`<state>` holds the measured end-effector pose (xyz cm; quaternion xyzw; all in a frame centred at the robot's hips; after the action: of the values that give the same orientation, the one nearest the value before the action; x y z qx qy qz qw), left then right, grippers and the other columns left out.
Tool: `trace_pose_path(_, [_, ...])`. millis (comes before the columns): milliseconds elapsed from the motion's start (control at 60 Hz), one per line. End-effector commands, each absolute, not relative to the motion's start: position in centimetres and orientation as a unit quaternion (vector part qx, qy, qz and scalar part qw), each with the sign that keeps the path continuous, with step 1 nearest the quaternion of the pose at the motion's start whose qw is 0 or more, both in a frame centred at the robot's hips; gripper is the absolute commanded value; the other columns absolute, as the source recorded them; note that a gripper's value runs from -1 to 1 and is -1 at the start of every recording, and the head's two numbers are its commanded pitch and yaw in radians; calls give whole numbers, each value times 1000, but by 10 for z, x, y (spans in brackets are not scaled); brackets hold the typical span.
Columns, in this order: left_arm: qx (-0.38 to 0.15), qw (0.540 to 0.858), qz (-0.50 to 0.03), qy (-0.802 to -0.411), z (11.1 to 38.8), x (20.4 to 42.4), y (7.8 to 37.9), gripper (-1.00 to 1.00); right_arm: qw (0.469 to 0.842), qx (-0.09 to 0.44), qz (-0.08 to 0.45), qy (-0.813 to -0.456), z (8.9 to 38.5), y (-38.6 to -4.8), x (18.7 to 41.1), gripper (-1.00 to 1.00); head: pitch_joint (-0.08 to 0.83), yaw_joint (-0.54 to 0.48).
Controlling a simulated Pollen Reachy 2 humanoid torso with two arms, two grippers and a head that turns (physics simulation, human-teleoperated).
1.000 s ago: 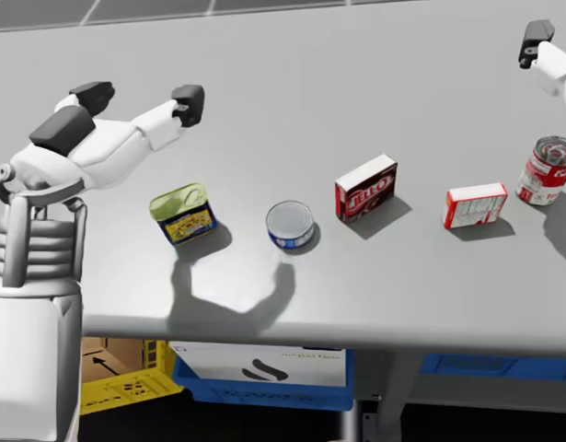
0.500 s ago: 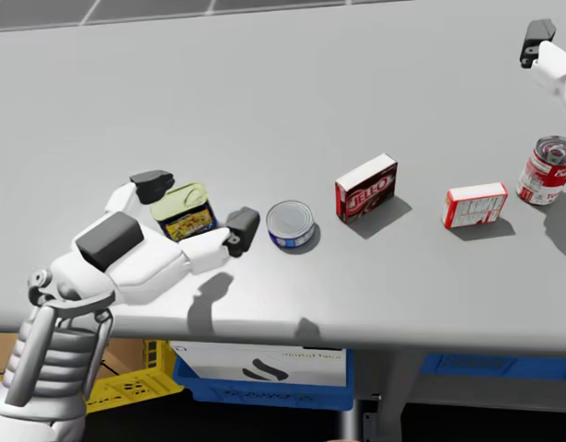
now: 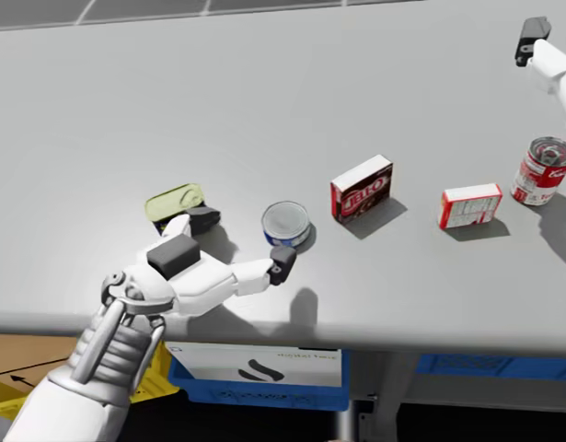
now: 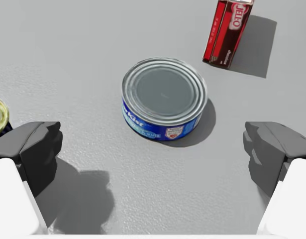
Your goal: Lift the tuna fish can off the table.
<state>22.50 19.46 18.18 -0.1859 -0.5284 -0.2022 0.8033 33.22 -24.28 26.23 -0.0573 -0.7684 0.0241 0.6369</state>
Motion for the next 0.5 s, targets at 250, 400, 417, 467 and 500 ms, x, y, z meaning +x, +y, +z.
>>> trace_pose_path(250, [-172, 825, -220, -491, 162, 266, 158, -1000, 634, -61, 22, -771, 264, -245, 332, -1000, 762, 123])
trace_pose_path(400, [-169, 827, -222, -488, 158, 277, 148, -1000, 633, -61, 22, -771, 265, -245, 330, -1000, 763, 117])
trace_pose_path(417, [-169, 827, -222, -488, 158, 278, 147, -1000, 633, -61, 22, -772, 265, -245, 330, -1000, 763, 116])
trace_pose_path(467, [-169, 829, -221, -485, 156, 280, 145, -1000, 633, -61, 21, -772, 265, -246, 330, -1000, 762, 115])
trace_pose_path(500, [-170, 830, -220, -483, 155, 281, 143, -1000, 632, -61, 21, -772, 265, -246, 330, -1000, 763, 114])
